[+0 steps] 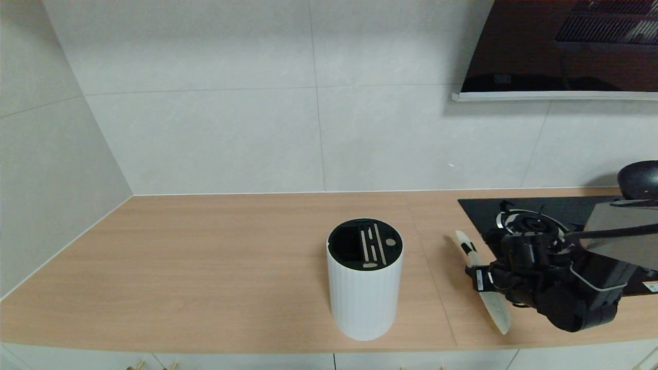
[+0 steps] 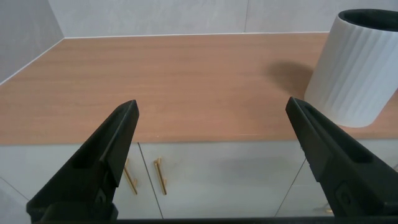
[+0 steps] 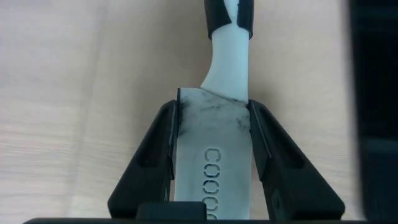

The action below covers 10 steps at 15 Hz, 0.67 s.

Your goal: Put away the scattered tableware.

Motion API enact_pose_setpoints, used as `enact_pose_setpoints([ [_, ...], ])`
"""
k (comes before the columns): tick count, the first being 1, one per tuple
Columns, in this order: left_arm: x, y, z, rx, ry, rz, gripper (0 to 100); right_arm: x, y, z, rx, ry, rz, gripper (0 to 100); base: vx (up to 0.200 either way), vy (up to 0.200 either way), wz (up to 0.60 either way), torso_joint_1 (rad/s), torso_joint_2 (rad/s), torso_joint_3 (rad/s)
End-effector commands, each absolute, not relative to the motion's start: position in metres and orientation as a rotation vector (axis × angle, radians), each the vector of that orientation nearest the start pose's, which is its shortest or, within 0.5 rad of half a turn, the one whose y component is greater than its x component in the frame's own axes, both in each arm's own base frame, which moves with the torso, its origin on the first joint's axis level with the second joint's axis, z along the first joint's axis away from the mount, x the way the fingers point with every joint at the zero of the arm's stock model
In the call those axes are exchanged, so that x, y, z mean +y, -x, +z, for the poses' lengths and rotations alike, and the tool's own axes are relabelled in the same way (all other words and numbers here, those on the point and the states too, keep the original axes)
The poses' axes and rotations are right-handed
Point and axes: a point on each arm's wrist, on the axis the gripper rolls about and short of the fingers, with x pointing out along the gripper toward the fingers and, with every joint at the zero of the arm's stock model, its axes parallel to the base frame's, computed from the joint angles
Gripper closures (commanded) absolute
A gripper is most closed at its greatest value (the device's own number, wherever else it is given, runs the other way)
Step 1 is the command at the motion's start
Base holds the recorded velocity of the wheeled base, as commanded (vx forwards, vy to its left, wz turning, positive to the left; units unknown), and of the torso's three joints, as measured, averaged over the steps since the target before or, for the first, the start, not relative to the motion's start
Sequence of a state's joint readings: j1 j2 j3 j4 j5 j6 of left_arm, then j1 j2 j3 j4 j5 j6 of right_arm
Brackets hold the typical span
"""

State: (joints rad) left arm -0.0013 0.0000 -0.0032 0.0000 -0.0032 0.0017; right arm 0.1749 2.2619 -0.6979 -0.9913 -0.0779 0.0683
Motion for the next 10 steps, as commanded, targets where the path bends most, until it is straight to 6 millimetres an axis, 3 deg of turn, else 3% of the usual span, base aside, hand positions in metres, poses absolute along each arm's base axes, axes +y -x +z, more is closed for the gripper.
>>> enact_pose_setpoints([
  [1,0.000,0.023,0.076,0.000,-0.002,-0.005,0,0.058,-0.334,0.044,0.476,-0.007,0.081,100,0.000,0.000,0.00,0.000,0.00,0.000],
  [4,0.000,0.023,0.077,-0.003,-0.002,-0.005,0,0.067,-0.316,0.080,0.404,-0.011,0.120,100,0.000,0.000,0.00,0.000,0.00,0.000],
  [6,0.000,0.025,0.087,-0.058,0.006,0.000,0,0.077,-0.290,0.121,0.332,-0.014,0.174,100,0.000,0.000,0.00,0.000,0.00,0.000],
  [8,-0.001,0.035,0.116,-0.130,0.013,-0.042,0,0.082,-0.269,0.157,0.243,-0.025,0.217,100,0.000,0.000,0.00,0.000,0.00,0.000],
  [10,-0.003,0.028,0.162,0.004,-0.007,-0.252,0,0.098,-0.249,0.211,0.165,-0.034,0.297,100,0.000,0.000,0.00,0.000,0.00,0.000],
])
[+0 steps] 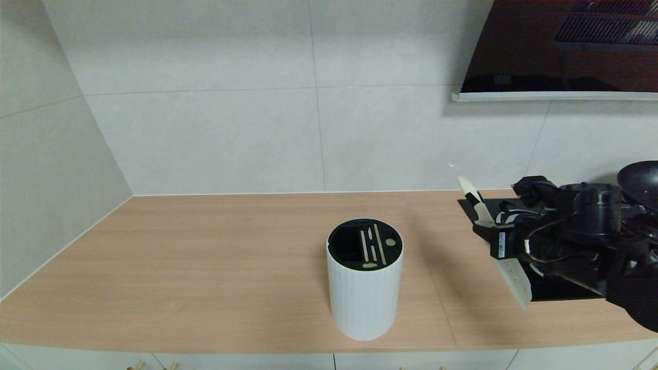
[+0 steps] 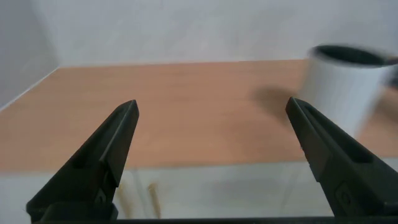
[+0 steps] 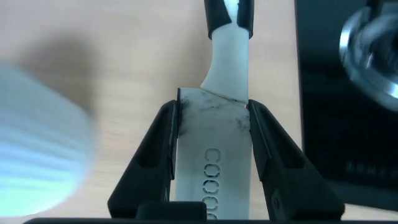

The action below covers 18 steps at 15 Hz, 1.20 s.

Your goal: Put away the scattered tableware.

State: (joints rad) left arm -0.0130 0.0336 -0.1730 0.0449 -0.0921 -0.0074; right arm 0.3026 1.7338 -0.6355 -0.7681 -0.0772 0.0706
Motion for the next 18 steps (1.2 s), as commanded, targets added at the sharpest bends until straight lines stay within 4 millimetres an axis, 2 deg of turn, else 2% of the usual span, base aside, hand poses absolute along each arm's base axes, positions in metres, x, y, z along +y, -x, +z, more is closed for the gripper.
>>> enact_pose_setpoints([
  [1,-0.005,0.016,0.177,0.068,-0.020,-0.312,0,0.107,-0.243,0.230,0.145,-0.036,0.340,100,0.000,0.000,0.00,0.000,0.00,0.000],
  [2,-0.007,-0.003,0.194,0.133,-0.034,-0.371,0,0.118,-0.239,0.247,0.127,-0.040,0.382,100,0.000,0.000,0.00,0.000,0.00,0.000],
  [3,-0.009,-0.025,0.209,0.190,-0.035,-0.424,0,0.127,-0.236,0.256,0.120,-0.059,0.418,100,0.000,0.000,0.00,0.000,0.00,0.000],
  [5,-0.014,-0.062,0.231,0.238,-0.017,-0.516,0,0.144,-0.227,0.255,0.132,-0.063,0.484,100,0.000,0.000,0.00,0.000,0.00,0.000],
  [6,-0.016,-0.070,0.236,0.244,-0.014,-0.536,0,0.145,-0.225,0.253,0.141,-0.061,0.491,100,0.000,0.000,0.00,0.000,0.00,0.000],
  [7,-0.019,-0.089,0.243,0.244,0.002,-0.564,0,0.142,-0.219,0.247,0.153,-0.053,0.489,100,0.000,0.000,0.00,0.000,0.00,0.000],
  [8,-0.022,-0.101,0.246,0.242,0.026,-0.574,0,0.140,-0.215,0.250,0.143,-0.056,0.490,100,0.000,0.000,0.00,0.000,0.00,0.000],
  [10,-0.036,-0.123,0.252,0.230,0.156,-0.653,0,0.138,-0.211,0.254,0.129,-0.061,0.498,100,0.000,0.000,0.00,0.000,0.00,0.000],
  [12,-0.060,-0.139,0.266,0.218,0.371,-0.772,0,0.145,-0.206,0.255,0.127,-0.060,0.526,100,0.000,0.000,0.00,0.000,0.00,0.000],
  [14,-0.073,-0.158,0.270,0.220,0.532,-0.810,0,0.156,-0.199,0.254,0.133,-0.057,0.575,100,0.000,0.000,0.00,0.000,0.00,0.000],
  [15,-0.075,-0.163,0.268,0.226,0.546,-0.807,0,0.159,-0.197,0.254,0.135,-0.055,0.585,100,0.000,0.000,0.00,0.000,0.00,0.000],
  [16,-0.082,-0.181,0.259,0.242,0.560,-0.759,0,0.164,-0.194,0.253,0.140,-0.051,0.604,100,0.000,0.000,0.00,0.000,0.00,0.000],
  [18,-0.095,-0.190,0.254,0.272,0.564,-0.743,0,0.173,-0.190,0.252,0.144,-0.049,0.642,100,0.000,0.000,0.00,0.000,0.00,0.000],
])
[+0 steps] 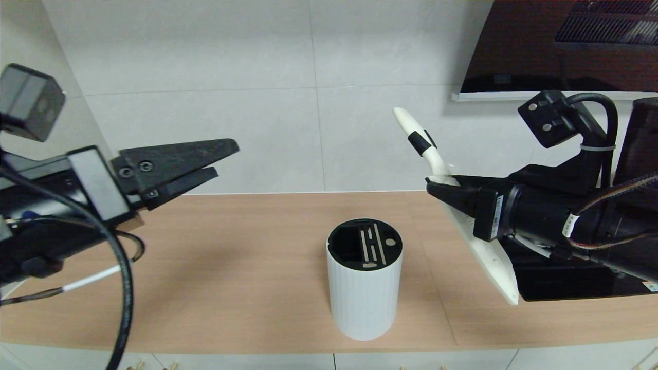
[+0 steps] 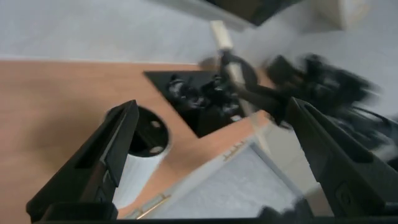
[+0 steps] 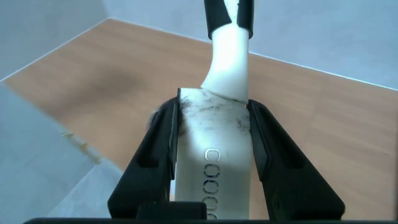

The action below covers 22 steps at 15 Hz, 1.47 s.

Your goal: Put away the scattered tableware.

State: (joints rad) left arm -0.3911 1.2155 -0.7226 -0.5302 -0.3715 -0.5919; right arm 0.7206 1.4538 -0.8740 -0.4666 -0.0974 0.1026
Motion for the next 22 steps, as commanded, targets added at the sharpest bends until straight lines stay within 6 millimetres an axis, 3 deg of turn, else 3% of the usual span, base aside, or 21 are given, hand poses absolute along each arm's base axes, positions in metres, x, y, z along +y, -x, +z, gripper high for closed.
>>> enact_pose_setpoints([
  [1,-0.105,-0.192,0.256,0.291,0.581,-0.780,0,0.180,-0.193,0.249,0.155,-0.047,0.651,100,0.000,0.000,0.00,0.000,0.00,0.000],
  [5,-0.142,-0.195,0.242,0.439,0.658,-0.864,0,0.196,-0.195,0.238,0.210,-0.079,0.674,100,0.000,0.000,0.00,0.000,0.00,0.000],
  [9,-0.151,-0.204,0.237,0.440,0.714,-0.873,0,0.209,-0.188,0.230,0.233,-0.057,0.687,100,0.000,0.000,0.00,0.000,0.00,0.000],
  [13,-0.174,-0.214,0.219,0.481,0.698,-0.811,0,0.228,-0.181,0.219,0.246,-0.031,0.674,100,0.000,0.000,0.00,0.000,0.00,0.000],
  [22,-0.181,-0.220,0.215,0.433,0.707,-0.786,0,0.252,-0.170,0.204,0.225,-0.044,0.748,100,0.000,0.000,0.00,0.000,0.00,0.000],
])
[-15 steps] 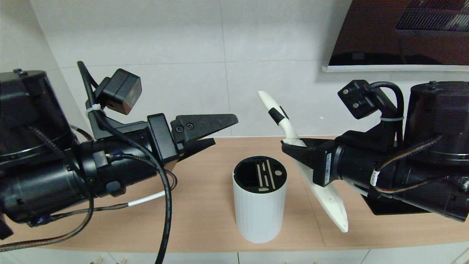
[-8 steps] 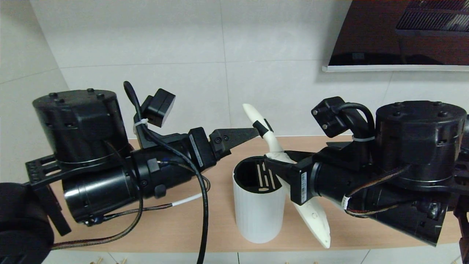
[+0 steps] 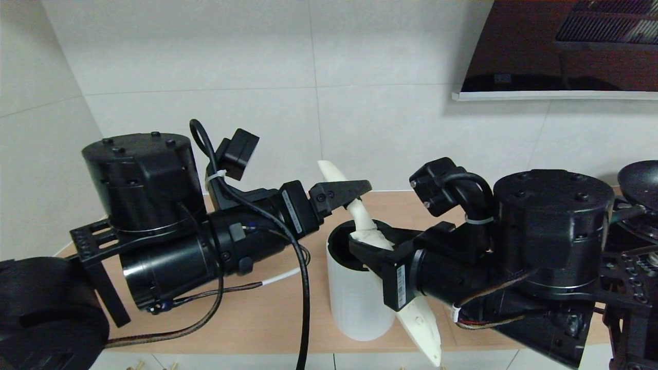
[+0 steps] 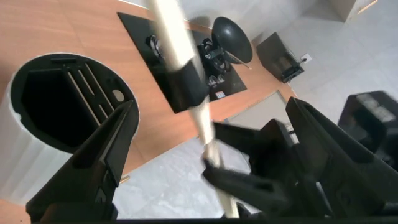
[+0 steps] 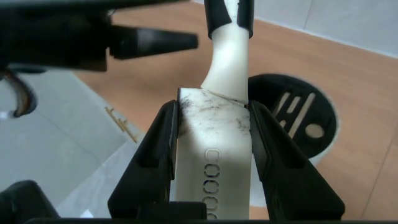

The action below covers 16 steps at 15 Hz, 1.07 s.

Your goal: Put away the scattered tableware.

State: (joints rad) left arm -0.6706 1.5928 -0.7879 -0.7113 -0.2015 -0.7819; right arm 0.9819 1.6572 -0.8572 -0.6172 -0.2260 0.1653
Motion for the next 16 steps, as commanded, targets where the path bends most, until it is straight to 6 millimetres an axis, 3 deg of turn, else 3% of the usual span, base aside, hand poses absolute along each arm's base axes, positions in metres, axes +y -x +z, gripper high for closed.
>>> enact_pose_setpoints([
  [1,-0.1808,-0.2207,0.2150,0.435,0.707,-0.786,0,0.2527,-0.1682,0.2043,0.226,-0.044,0.756,100,0.000,0.000,0.00,0.000,0.00,0.000],
  [12,-0.1833,-0.2245,0.2084,0.448,0.701,-0.759,0,0.2538,-0.1618,0.2063,0.224,-0.053,0.774,100,0.000,0.000,0.00,0.000,0.00,0.000],
  [13,-0.1834,-0.2248,0.2079,0.449,0.702,-0.755,100,0.2542,-0.1604,0.2068,0.226,-0.059,0.778,100,0.000,0.000,0.00,0.000,0.00,0.000],
  [16,-0.1836,-0.2250,0.2075,0.451,0.701,-0.756,100,0.2544,-0.1584,0.2081,0.225,-0.067,0.784,100,0.000,0.000,0.00,0.000,0.00,0.000],
])
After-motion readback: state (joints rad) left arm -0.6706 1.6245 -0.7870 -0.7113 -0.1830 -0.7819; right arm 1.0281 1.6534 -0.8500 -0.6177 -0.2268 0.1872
